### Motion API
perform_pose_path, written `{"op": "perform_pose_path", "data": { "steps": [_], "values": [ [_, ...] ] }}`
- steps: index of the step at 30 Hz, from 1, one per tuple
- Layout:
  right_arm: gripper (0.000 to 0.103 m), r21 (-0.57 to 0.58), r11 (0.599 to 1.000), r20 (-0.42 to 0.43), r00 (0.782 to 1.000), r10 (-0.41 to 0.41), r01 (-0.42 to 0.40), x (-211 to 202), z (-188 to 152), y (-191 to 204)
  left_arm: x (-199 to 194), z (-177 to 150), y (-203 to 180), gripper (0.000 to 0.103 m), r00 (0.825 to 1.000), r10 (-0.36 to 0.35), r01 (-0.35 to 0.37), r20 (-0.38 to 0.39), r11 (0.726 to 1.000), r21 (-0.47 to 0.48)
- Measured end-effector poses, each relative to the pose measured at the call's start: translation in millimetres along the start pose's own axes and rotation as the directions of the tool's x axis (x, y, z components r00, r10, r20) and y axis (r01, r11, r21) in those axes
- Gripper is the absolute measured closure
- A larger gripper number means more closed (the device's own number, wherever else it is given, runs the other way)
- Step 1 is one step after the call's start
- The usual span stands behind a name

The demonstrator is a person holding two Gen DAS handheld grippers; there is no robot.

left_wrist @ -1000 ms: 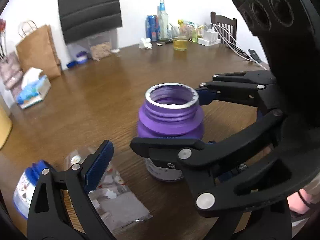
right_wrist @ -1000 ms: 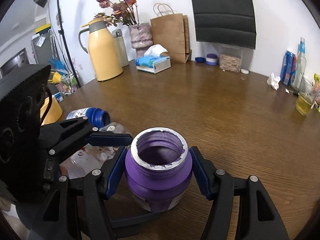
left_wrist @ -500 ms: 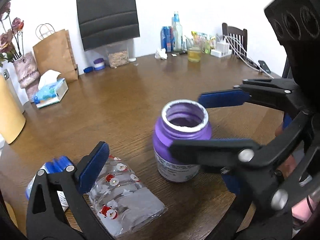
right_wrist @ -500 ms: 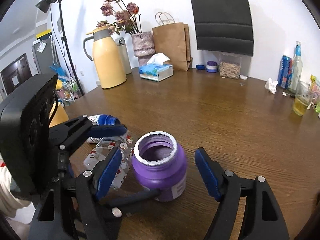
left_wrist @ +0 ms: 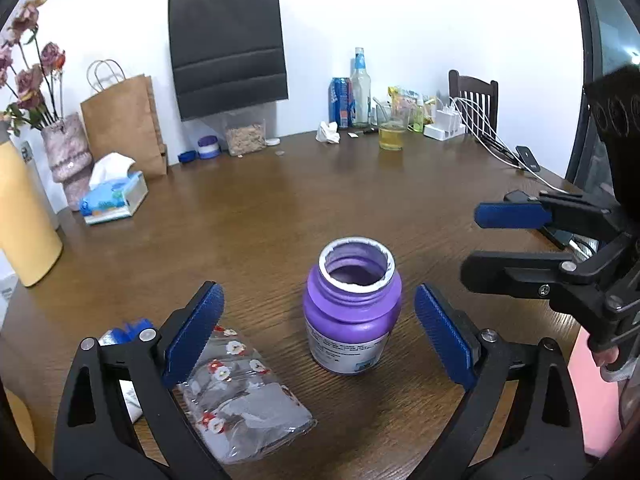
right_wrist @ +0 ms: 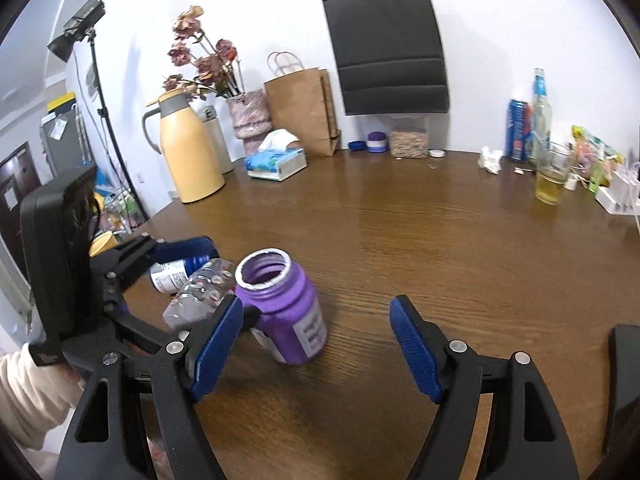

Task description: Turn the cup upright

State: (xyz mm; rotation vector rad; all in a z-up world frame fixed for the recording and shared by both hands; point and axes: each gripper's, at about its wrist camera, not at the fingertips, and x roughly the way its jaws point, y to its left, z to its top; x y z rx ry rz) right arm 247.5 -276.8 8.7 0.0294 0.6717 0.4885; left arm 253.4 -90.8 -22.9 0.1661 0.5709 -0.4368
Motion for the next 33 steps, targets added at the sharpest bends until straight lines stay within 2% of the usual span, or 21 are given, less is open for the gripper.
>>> {"op": "perform_pose_path", "data": {
  "steps": [6,8,11,17,19,22,24,25,28,30,31,33],
  "values": [
    [0.023,-0.018,0.999,0.037,0.999,-0.032,0.033,-26,0,12,-39,5,8,0.002,0.998,0.049,-0.047,0.049,0.998,-0.040],
    [0.023,-0.024,0.999,0.049,0.998,-0.044,0.045,-34,0,18,-61,6,13,0.002,0.994,0.087,-0.083,0.069,0.995,-0.058],
    [0.023,-0.021,0.998,0.071,0.996,-0.052,0.053,-51,-2,28,-98,-1,18,0.000,0.986,0.105,-0.096,0.126,0.992,-0.083],
    [0.022,-0.074,0.992,0.116,0.989,-0.094,0.103,-83,-20,64,-159,-38,9,0.000,0.953,0.243,-0.219,0.179,0.965,-0.143],
    [0.022,-0.110,0.987,0.137,0.985,-0.105,0.120,-92,-33,83,-172,-50,2,0.000,0.932,0.312,-0.286,0.182,0.945,-0.157],
    [0.022,-0.156,0.976,0.183,0.975,-0.123,0.152,-101,-50,104,-195,-78,-8,0.000,0.867,0.446,-0.404,0.223,0.890,-0.210],
    [0.022,-0.166,0.969,0.219,0.965,-0.144,0.183,-106,-65,117,-206,-98,-11,0.000,0.832,0.502,-0.444,0.235,0.857,-0.261],
    [0.022,-0.160,0.970,0.227,0.963,-0.143,0.182,-108,-71,121,-209,-108,-13,0.000,0.833,0.503,-0.439,0.230,0.855,-0.276],
    [0.022,-0.106,0.982,0.241,0.962,-0.127,0.156,-112,-92,127,-208,-115,-13,0.000,0.858,0.472,-0.417,0.201,0.870,-0.264],
    [0.022,-0.051,0.985,0.245,0.958,-0.147,0.164,-112,-106,128,-215,-119,-16,0.000,0.846,0.492,-0.434,0.206,0.860,-0.268],
    [0.022,-0.023,0.988,0.227,0.963,-0.145,0.154,-110,-111,126,-219,-121,-16,0.000,0.843,0.493,-0.433,0.218,0.860,-0.270],
    [0.022,-0.002,0.988,0.225,0.962,-0.152,0.156,-111,-112,124,-224,-123,-18,0.000,0.831,0.503,-0.440,0.237,0.855,-0.274]
  ]
}}
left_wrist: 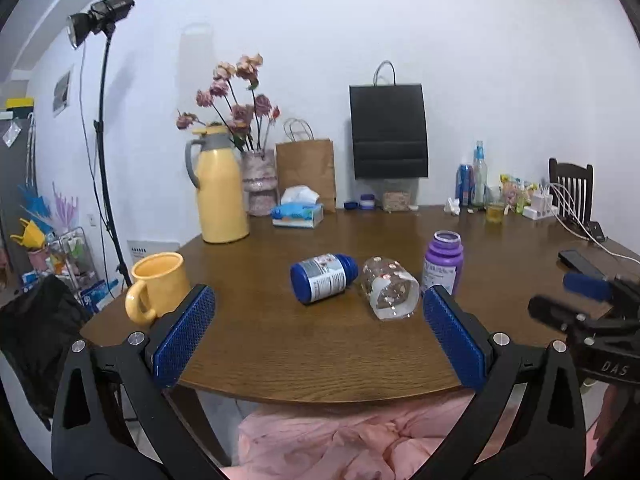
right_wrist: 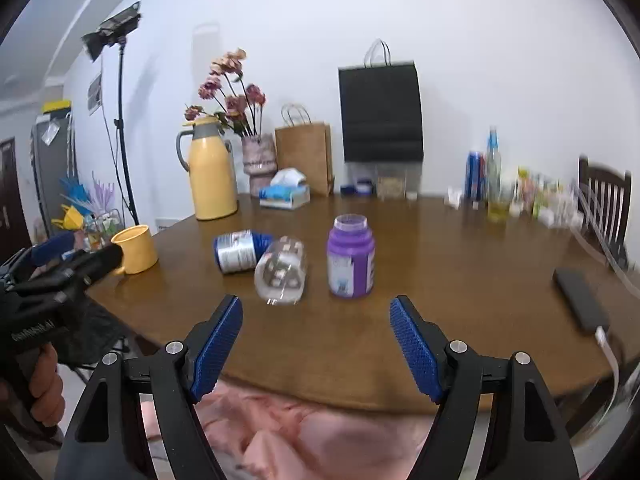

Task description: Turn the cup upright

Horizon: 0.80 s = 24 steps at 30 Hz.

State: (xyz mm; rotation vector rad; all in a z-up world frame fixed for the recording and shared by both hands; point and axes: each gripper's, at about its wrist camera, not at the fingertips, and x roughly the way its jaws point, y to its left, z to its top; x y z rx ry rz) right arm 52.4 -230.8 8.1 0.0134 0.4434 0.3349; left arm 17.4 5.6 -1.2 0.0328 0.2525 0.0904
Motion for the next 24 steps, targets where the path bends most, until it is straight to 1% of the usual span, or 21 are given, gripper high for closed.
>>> {"op": "perform_pose_path", "data": {
  "steps": [1,2,4,7,9,12,24],
  "values": [
    [0.022,0.008,1.000,0.019,1.000,-0.012,0.012,-2,3,-3,-3,0,0,0.000,1.000,0.005,-0.005,0.015,1.000,-0.001],
    [0.022,0.017,1.000,0.038,0.999,-0.016,0.016,-6,5,-5,-3,2,-1,0.000,1.000,-0.006,0.006,0.025,1.000,0.005],
    [0.022,0.034,0.999,0.067,0.998,-0.016,0.014,-10,10,-8,-4,2,-4,0.000,1.000,-0.013,0.013,0.026,1.000,0.013],
    [0.022,0.031,0.999,0.075,0.997,-0.024,0.022,-12,13,-6,-4,1,-6,0.000,0.999,-0.034,0.034,0.022,0.999,0.017],
    [0.022,0.018,1.000,0.074,0.997,-0.019,0.018,-13,15,-4,-9,4,-6,0.000,0.998,-0.040,0.039,0.045,0.999,0.021],
    [0.022,0.007,1.000,0.102,0.995,-0.022,0.021,-18,18,-1,-15,6,-5,0.000,0.996,-0.040,0.038,0.077,0.999,0.023],
    [0.022,-0.008,1.000,0.111,0.994,-0.015,0.016,-21,17,3,-10,7,-2,0.000,0.997,-0.047,0.047,0.059,0.999,0.012]
  ]
}}
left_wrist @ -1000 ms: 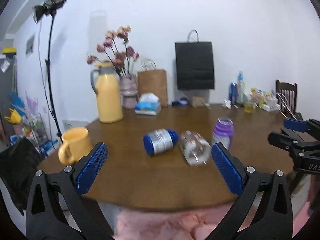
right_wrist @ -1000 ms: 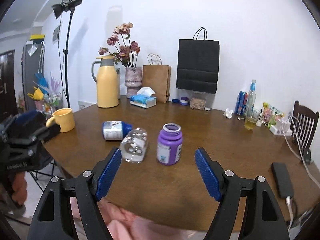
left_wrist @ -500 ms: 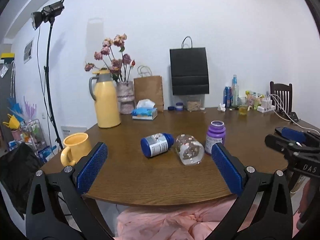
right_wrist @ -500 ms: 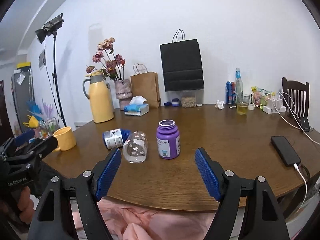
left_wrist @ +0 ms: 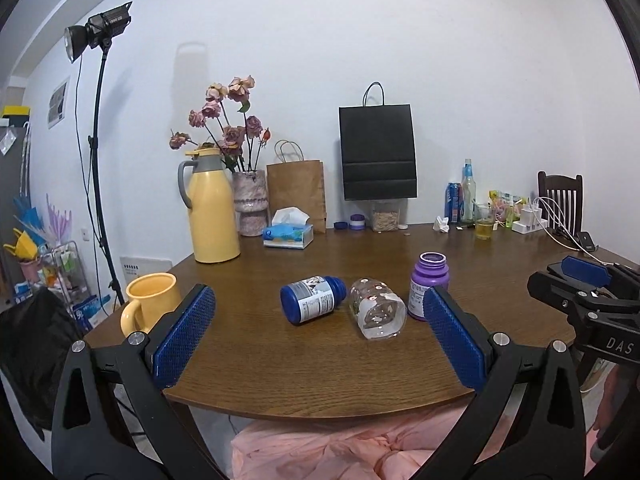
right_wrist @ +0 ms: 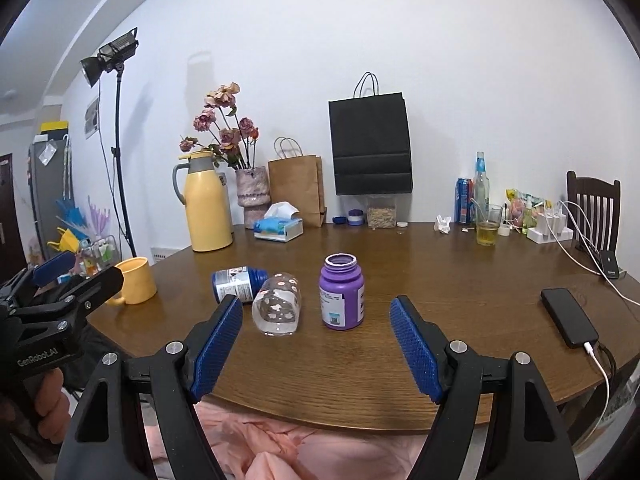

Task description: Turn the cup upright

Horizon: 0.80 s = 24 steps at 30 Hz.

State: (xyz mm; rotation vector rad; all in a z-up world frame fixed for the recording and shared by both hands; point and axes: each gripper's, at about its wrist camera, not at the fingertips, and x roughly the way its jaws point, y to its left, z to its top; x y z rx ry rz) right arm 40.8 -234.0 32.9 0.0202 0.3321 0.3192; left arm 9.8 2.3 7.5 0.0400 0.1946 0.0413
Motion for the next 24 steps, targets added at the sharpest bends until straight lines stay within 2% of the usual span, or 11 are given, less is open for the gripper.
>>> {"op": "perform_pose_path", "data": {
  "steps": [24],
  "values": [
    [0.022,-0.004,1.000,0.004,1.000,0.000,0.000,-1.5,-0.4,2.8,-0.6,-1.2,-1.4,0.000,1.000,-0.008,0.007,-0.020,1.000,-0.008]
  ]
}}
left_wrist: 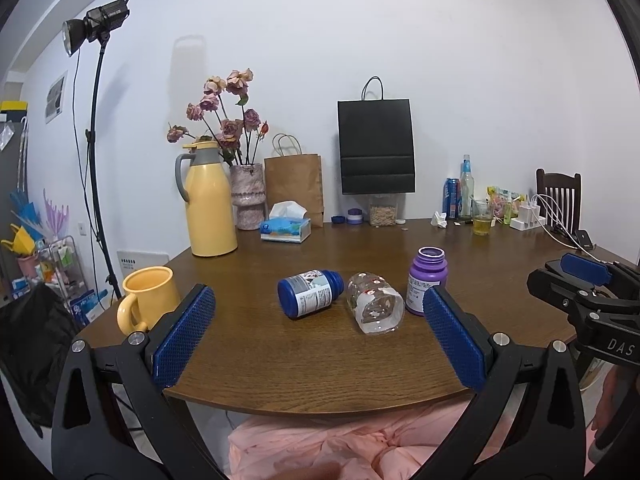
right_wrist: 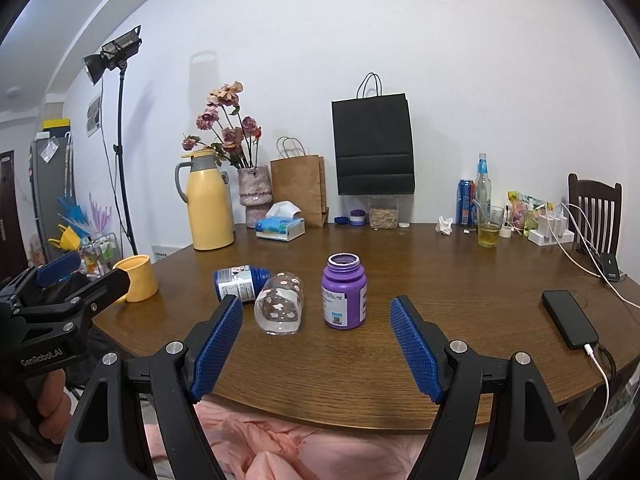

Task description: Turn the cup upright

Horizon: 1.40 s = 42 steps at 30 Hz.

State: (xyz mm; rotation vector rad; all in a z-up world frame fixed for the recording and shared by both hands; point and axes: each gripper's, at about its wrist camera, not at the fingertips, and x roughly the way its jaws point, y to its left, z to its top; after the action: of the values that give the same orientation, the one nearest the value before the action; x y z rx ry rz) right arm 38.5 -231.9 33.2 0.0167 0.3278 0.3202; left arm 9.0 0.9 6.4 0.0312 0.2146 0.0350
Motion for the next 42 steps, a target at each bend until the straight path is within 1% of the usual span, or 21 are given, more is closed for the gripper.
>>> {"op": "perform_pose_path", "data": {
  "steps": [15,23,42],
  "values": [
    [0.022,-0.002,1.000,0.000,1.000,0.002,-0.002,-0.4,-1.3,0.1,0.9,0.7,-1.3,0.000,1.000,0.001,-0.001,-0.001,1.000,-0.007],
    [0.022,0.007,1.000,-0.020,1.000,0.004,-0.004,2.9,-3.7,-2.4,0.3,0.6,-2.8,0.000,1.000,0.003,-0.003,0.000,1.000,-0.009],
    [0.022,0.008,1.000,-0.029,1.000,0.008,-0.008,4.6,-1.0,-5.5,0.3,-0.5,-1.7,0.000,1.000,0.002,-0.002,-0.006,1.000,-0.007]
  ]
}}
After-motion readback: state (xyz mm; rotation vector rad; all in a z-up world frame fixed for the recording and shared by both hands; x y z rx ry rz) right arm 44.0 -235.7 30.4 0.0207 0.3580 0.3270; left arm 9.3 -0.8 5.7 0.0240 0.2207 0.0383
